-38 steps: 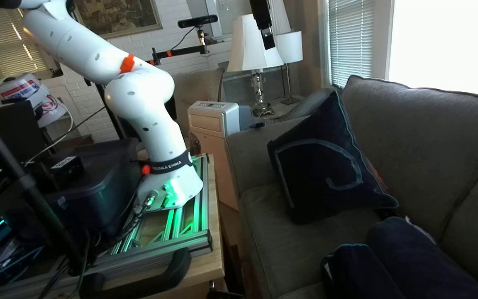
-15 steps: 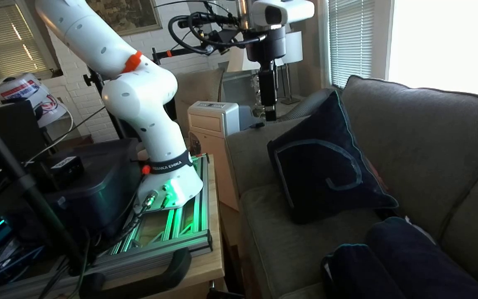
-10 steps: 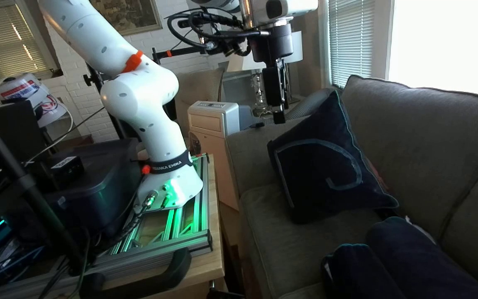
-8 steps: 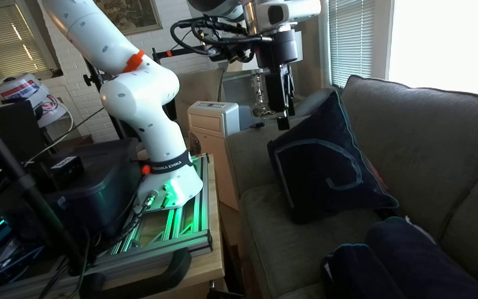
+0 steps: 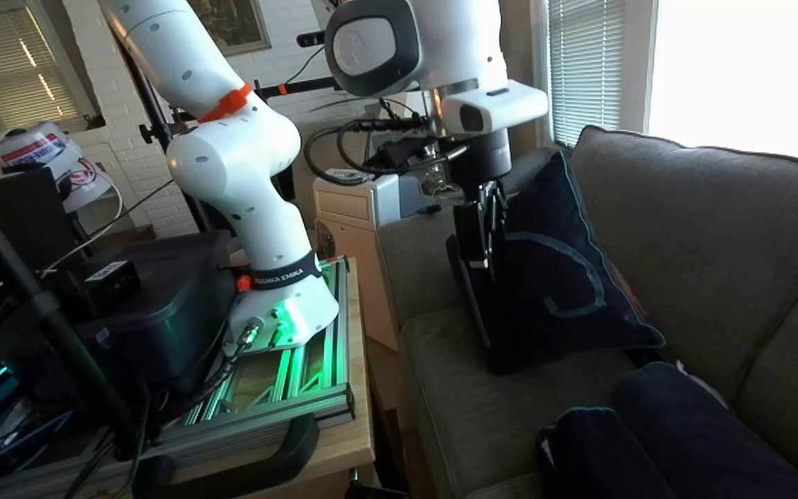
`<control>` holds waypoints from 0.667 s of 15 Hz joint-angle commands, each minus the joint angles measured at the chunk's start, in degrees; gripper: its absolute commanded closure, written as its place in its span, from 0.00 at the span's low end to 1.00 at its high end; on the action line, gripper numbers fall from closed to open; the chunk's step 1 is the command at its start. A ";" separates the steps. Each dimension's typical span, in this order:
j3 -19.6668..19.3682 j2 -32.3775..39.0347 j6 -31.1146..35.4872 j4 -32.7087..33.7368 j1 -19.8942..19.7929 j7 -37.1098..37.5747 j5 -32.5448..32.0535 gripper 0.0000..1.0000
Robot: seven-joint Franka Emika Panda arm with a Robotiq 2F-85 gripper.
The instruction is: Put the pillow on top of the other pillow
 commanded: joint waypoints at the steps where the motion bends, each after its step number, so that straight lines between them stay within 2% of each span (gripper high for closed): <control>1: -3.68 2.60 4.36 -1.61 1.59 -8.51 5.76 0.00; 3: -4.41 4.21 4.37 -1.17 1.42 -10.84 7.35 0.00; 4: -2.96 2.56 2.84 -1.07 0.32 -8.34 5.35 0.00; 10: -3.45 3.38 2.97 -1.06 0.42 -9.47 5.88 0.00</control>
